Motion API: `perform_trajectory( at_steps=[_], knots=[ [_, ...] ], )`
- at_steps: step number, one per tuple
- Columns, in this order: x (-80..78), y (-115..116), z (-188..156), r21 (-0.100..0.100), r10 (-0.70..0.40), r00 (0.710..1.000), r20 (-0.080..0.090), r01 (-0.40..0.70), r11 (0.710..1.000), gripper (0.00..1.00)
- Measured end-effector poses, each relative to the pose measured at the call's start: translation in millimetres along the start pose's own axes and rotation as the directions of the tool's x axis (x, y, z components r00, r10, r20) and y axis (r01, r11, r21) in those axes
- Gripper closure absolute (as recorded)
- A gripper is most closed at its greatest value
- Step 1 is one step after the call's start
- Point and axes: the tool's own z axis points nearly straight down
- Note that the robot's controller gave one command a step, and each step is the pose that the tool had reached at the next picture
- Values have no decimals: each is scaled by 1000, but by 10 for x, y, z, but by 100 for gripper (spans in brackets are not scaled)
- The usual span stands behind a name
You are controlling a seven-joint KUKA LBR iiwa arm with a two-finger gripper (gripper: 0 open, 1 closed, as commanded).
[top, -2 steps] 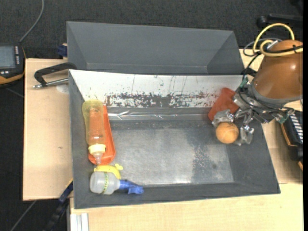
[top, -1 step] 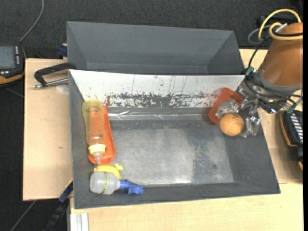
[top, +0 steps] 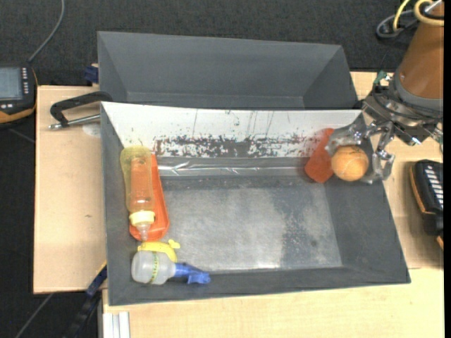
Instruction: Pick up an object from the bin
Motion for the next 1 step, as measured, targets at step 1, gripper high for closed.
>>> perform_trajectory(
  at_steps=[1],
  knots=[
    [-26, 1, -337, 3, 2, 1000, 2, -2, 1000, 100]
  ],
)
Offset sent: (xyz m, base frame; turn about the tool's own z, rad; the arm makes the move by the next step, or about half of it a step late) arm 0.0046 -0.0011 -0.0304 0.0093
